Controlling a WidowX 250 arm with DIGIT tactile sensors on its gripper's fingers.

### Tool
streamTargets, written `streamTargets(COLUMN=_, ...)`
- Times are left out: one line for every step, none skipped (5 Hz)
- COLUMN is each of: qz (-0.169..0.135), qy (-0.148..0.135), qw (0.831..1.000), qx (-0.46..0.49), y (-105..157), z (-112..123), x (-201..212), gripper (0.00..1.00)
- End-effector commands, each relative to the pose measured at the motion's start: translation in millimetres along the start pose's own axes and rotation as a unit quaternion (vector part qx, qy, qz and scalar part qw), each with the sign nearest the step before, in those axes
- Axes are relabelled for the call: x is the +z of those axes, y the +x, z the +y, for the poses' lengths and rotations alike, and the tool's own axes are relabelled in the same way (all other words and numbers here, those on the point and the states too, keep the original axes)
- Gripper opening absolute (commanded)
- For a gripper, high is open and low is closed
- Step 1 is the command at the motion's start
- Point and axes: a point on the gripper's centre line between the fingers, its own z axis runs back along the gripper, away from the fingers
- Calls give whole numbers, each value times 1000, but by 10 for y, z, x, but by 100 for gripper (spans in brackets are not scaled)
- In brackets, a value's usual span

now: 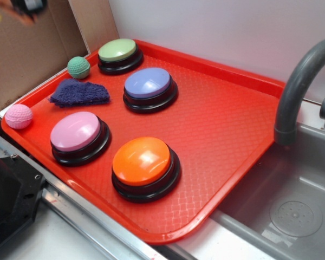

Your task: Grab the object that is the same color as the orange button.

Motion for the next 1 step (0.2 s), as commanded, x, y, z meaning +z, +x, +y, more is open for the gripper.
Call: streamTargets(qz=-27, qy=18, qw=999, qx=-30, y=-122, z=-275, x=376, gripper=0)
